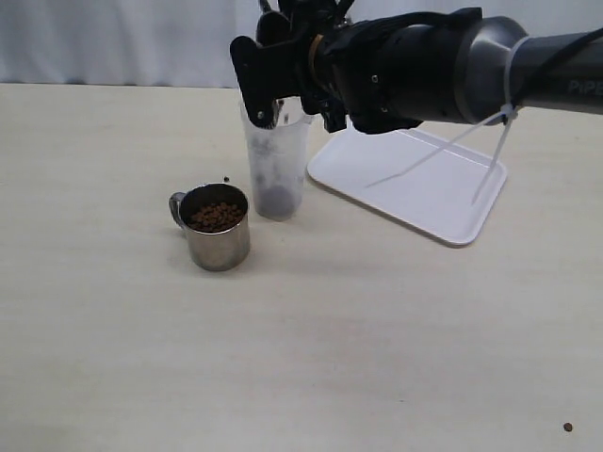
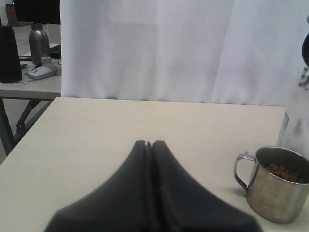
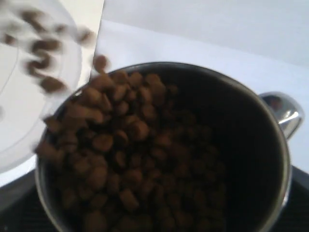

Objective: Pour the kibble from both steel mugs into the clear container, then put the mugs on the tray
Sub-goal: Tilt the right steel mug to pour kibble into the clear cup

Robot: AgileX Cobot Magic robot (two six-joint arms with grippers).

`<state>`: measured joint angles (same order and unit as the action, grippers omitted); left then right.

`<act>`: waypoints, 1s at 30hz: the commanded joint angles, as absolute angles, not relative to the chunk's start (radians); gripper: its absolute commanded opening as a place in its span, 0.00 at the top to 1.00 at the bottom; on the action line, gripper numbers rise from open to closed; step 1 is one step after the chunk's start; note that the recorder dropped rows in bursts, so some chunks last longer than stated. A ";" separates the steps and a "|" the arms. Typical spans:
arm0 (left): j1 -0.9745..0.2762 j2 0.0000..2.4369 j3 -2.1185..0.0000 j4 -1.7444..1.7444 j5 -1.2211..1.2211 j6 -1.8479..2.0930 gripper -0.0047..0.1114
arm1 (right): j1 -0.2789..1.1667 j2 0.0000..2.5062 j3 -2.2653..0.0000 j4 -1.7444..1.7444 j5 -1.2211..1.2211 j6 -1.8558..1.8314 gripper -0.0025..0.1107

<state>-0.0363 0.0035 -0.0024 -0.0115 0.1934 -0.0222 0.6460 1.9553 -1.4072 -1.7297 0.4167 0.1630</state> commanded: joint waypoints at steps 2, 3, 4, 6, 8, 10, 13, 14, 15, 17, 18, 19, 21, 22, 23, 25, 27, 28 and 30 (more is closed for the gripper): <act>-0.035 0.000 0.000 -0.011 0.189 -0.022 0.96 | 0.641 1.946 -1.417 -1.744 0.444 0.124 0.94; -0.035 0.000 0.000 -0.011 0.189 -0.022 0.96 | 0.641 1.946 -1.417 -1.744 0.444 0.115 0.94; -0.035 0.000 0.000 -0.011 0.189 -0.022 0.96 | 0.641 1.946 -1.417 -1.744 0.444 0.102 0.94; -0.035 0.000 0.000 -0.011 0.189 -0.022 0.96 | 0.641 1.946 -1.417 -1.744 0.444 0.066 0.94; -0.035 0.000 0.000 -0.011 0.189 -0.022 0.96 | 0.643 1.946 -1.417 -1.744 0.444 0.054 0.94; -0.035 0.000 0.000 -0.011 0.189 -0.022 0.96 | 0.643 1.946 -1.417 -1.744 0.444 0.033 0.94; -0.035 0.000 0.000 -0.011 0.189 -0.022 0.96 | 0.643 1.946 -1.417 -1.744 0.444 0.007 0.94; -0.035 0.000 0.000 -0.011 0.189 -0.022 0.96 | 0.643 1.946 -1.417 -1.744 0.444 -0.010 0.94; -0.035 0.000 0.000 -0.011 0.189 -0.022 0.96 | 0.643 1.946 -1.417 -1.744 0.444 -0.023 0.94; -0.035 0.000 0.000 -0.011 0.189 -0.022 0.96 | 0.643 1.946 -1.417 -1.744 0.444 -0.049 0.94; -0.035 0.000 0.000 -0.011 0.189 -0.022 0.96 | 0.643 1.946 -1.417 -1.744 0.444 -0.067 0.94; -0.035 0.000 0.000 -0.011 0.189 -0.022 0.96 | 0.643 1.946 -1.417 -1.744 0.444 -0.080 0.94; -0.035 0.000 0.000 -0.011 0.189 -0.022 0.96 | 0.643 1.946 -1.417 -1.744 0.444 -0.094 0.94; -0.035 0.000 0.000 -0.011 0.189 -0.022 0.96 | 0.643 1.946 -1.417 -1.744 0.444 -0.094 0.94; -0.035 0.000 0.000 -0.011 0.189 -0.022 0.96 | 0.643 1.946 -1.417 -1.744 0.444 -0.098 0.94; -0.035 0.000 0.000 -0.011 0.189 -0.022 0.96 | 0.643 1.946 -1.417 -1.744 0.444 -0.113 0.94; -0.035 0.000 0.000 -0.011 0.189 -0.022 0.96 | 0.643 1.946 -1.417 -1.744 0.446 -0.142 0.94; -0.035 0.000 0.000 -0.011 0.189 -0.022 0.96 | 0.643 1.946 -1.417 -1.744 0.446 -0.149 0.94; -0.035 0.000 0.000 -0.011 0.189 -0.022 0.96 | 0.643 1.946 -1.417 -1.744 0.446 -0.163 0.94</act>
